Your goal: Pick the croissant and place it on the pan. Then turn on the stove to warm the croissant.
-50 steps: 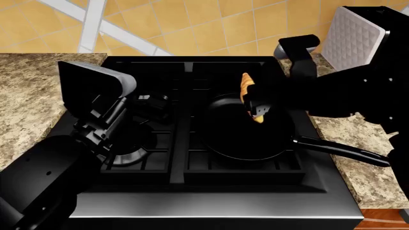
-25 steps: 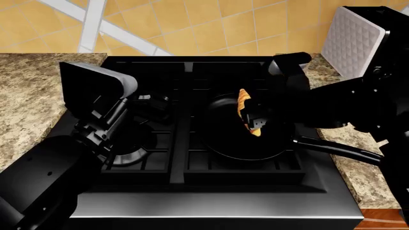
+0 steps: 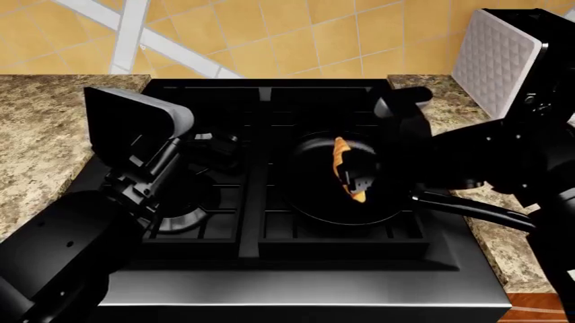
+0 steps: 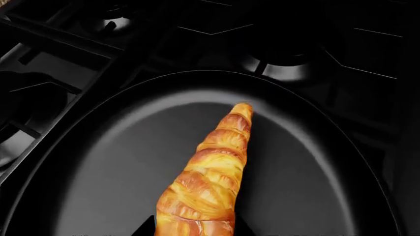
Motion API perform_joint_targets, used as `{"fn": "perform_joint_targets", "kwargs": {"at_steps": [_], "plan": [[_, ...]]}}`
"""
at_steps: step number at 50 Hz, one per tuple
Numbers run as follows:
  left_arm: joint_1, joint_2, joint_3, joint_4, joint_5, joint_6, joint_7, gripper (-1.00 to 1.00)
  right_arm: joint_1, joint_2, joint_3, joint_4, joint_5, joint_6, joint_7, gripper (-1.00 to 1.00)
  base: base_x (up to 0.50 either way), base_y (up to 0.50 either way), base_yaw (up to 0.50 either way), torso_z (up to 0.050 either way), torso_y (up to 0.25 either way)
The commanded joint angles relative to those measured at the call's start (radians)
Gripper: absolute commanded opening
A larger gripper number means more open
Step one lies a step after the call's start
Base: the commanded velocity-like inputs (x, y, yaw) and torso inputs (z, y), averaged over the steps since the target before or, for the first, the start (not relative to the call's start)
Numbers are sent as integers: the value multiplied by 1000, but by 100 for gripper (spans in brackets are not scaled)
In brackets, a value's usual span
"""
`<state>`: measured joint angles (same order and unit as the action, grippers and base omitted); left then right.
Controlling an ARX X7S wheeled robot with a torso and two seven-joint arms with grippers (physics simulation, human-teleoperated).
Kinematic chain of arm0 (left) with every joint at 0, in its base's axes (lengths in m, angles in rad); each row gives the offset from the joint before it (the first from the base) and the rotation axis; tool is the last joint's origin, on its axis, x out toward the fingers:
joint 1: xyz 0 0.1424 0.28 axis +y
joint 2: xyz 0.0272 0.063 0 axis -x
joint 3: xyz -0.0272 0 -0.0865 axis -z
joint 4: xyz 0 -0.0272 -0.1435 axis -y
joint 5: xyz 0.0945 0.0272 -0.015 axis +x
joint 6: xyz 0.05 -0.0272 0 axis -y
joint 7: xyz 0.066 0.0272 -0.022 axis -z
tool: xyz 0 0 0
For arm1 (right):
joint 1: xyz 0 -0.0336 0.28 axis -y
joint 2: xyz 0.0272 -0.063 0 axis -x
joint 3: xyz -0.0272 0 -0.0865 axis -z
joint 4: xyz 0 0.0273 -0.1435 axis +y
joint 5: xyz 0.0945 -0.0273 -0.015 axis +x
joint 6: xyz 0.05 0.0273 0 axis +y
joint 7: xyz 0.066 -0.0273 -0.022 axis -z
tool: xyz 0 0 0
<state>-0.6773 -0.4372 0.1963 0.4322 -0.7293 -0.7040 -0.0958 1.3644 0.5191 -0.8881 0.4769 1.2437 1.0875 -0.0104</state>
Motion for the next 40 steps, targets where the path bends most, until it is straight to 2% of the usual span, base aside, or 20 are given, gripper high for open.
{"fn": "perform_joint_targets", "kwargs": {"at_steps": [1, 10, 11, 26, 40], "plan": [[-3, 1, 6, -6, 0, 2, -1, 100, -6, -6, -10, 17, -13, -5, -24, -100, 0, 0, 0, 0, 0], [-5, 1, 11, -10, 2, 5, -1, 100, -9, -13, -14, 34, -12, -3, -32, -100, 0, 0, 0, 0, 0], [-5, 1, 11, -10, 2, 6, -1, 100, -10, -13, -14, 33, -10, -2, -31, 100, 0, 0, 0, 0, 0], [0, -4, 11, -6, -3, 8, -5, 100, -3, 0, -5, -2, 1, 9, 4, 100, 0, 0, 0, 0, 0], [10, -9, 5, 0, -13, 12, -8, 100, -12, 33, 30, -128, 54, 34, 89, 100, 0, 0, 0, 0, 0]]}}
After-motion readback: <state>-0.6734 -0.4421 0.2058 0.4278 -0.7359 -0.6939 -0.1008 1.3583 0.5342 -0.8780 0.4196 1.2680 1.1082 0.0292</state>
